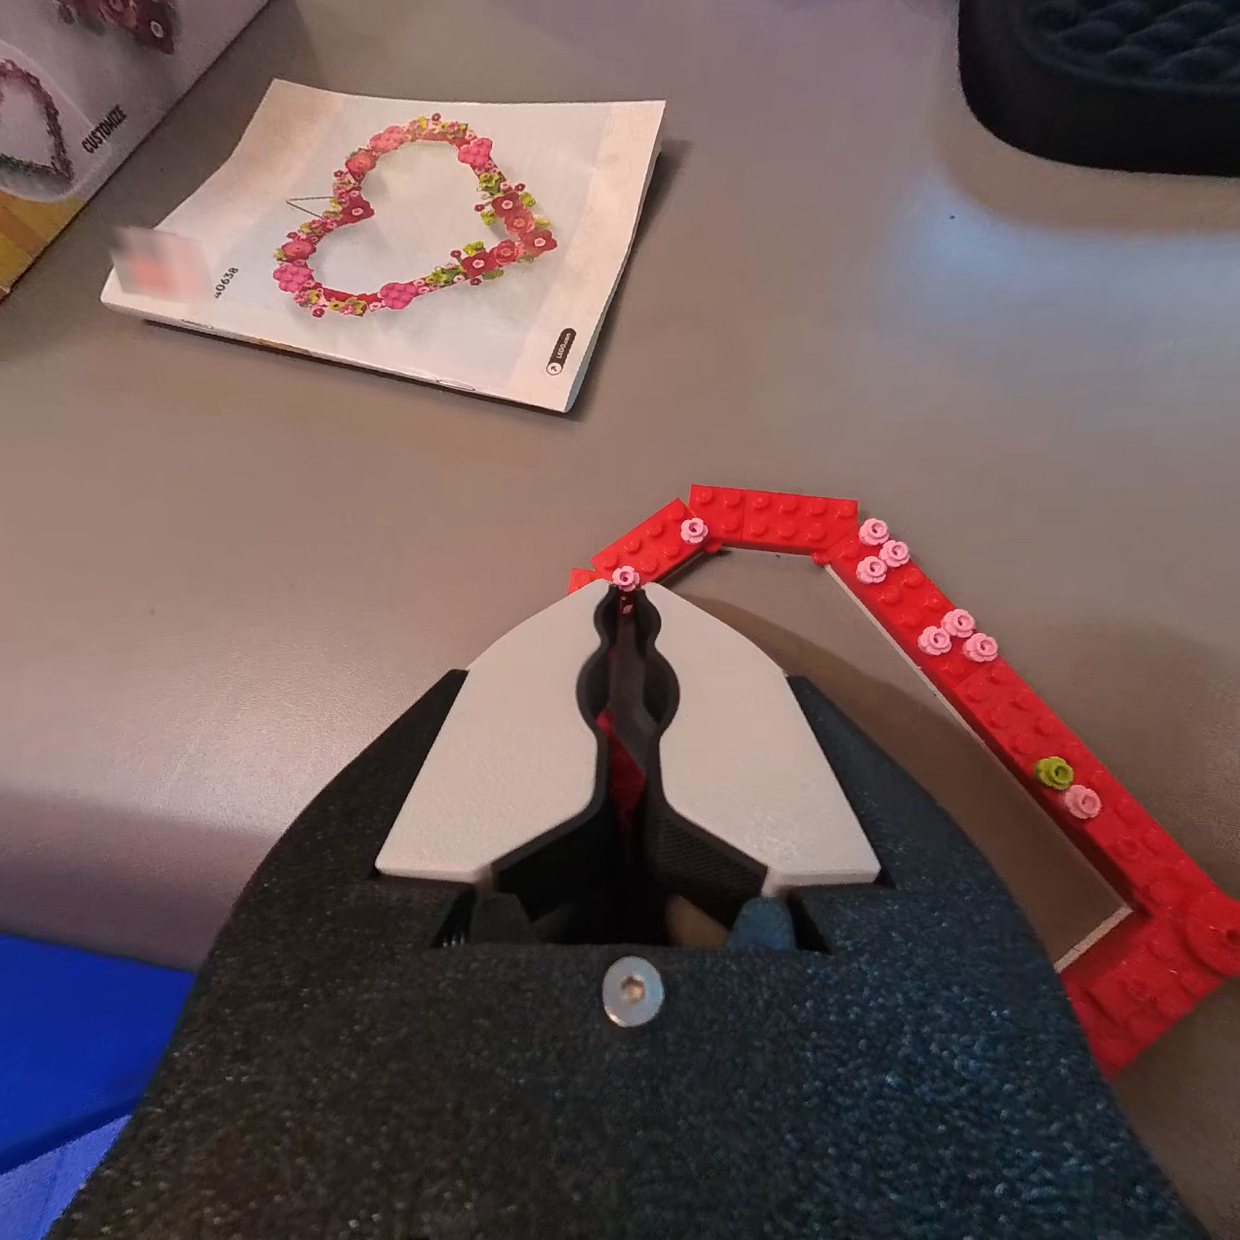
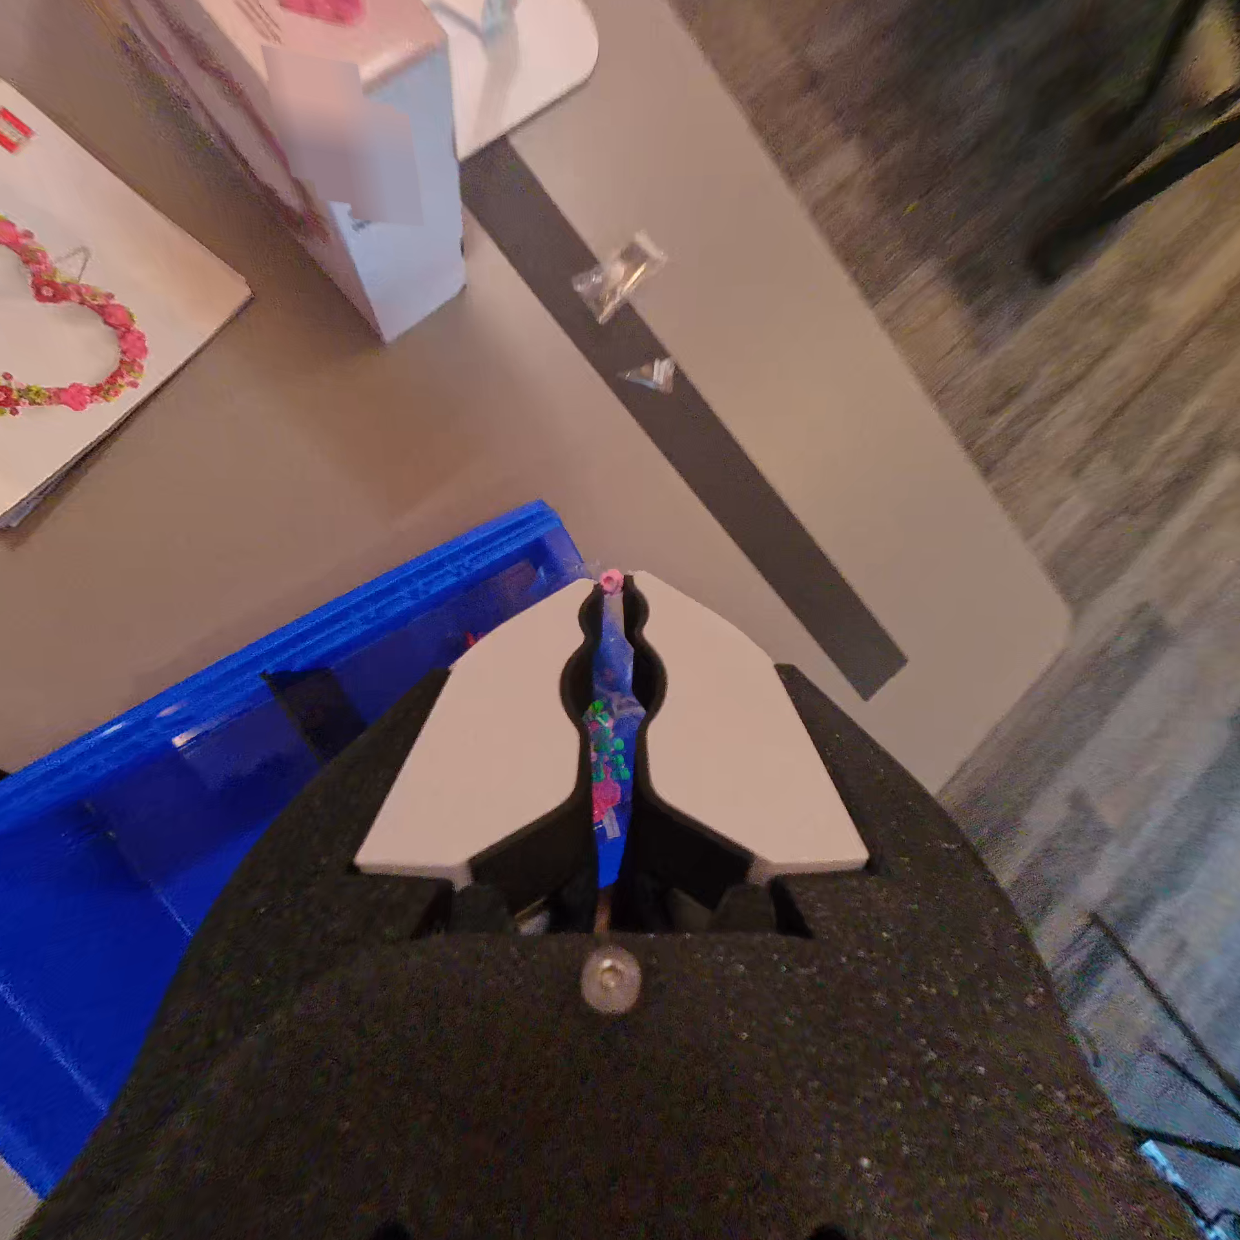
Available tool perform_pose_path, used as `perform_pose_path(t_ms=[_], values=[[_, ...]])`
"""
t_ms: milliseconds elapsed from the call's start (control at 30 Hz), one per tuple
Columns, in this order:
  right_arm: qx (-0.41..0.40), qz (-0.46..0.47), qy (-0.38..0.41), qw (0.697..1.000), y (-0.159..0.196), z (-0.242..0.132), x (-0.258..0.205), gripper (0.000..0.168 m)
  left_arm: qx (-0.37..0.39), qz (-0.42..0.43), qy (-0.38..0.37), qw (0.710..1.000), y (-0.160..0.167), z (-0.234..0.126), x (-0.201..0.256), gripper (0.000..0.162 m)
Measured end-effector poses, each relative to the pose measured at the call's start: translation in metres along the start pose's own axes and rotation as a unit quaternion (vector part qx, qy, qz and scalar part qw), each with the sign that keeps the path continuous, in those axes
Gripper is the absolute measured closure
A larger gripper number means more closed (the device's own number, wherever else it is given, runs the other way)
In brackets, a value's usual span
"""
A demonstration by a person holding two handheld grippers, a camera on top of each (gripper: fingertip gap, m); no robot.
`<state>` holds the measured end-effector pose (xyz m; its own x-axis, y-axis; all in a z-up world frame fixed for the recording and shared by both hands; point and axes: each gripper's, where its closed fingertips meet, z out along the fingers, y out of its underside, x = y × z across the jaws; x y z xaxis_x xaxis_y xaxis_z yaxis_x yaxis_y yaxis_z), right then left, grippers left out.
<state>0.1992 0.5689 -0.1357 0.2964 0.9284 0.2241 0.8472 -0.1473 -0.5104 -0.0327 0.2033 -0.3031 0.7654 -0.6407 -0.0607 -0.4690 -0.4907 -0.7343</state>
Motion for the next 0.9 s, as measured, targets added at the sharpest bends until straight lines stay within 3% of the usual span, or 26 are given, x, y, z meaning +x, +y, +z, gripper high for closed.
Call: perform_pose_path(t_ms=[33,100,200,300,400,533,700,900], values=[[-0.024,0.007,-0.016,1.000,0.003,0.013,0.004,0.163,0.000,0.000,0.000,1.000,0.000,0.000,0.000,0.157],[-0.084,0.032,-0.044,0.995,0.017,0.035,0.011,0.163,0.000,-0.002,0.001,1.000,0.000,0.000,0.000,0.157],[-0.160,0.105,-0.158,0.969,0.038,0.042,-0.013,0.162,0.000,-0.004,0.003,1.000,0.000,0.000,0.000,0.157],[-0.230,0.149,-0.168,0.947,0.064,0.042,-0.015,0.162,0.000,-0.005,0.005,1.000,0.000,0.000,0.000,0.157],[-0.248,0.217,-0.176,0.928,0.072,0.046,-0.017,0.160,0.000,-0.006,0.006,1.000,0.000,0.000,0.000,0.158],[-0.251,0.292,-0.152,0.910,0.075,0.055,-0.010,0.142,0.000,-0.003,0.004,1.000,0.001,-0.001,0.000,0.157],[-0.261,0.339,-0.098,0.899,0.082,0.061,-0.001,0.131,0.000,-0.004,0.004,1.000,0.001,-0.001,0.000,0.157],[-0.301,0.271,0.004,0.915,0.097,0.054,0.021,0.132,0.000,0.002,0.000,1.000,0.002,-0.002,0.000,0.157]])
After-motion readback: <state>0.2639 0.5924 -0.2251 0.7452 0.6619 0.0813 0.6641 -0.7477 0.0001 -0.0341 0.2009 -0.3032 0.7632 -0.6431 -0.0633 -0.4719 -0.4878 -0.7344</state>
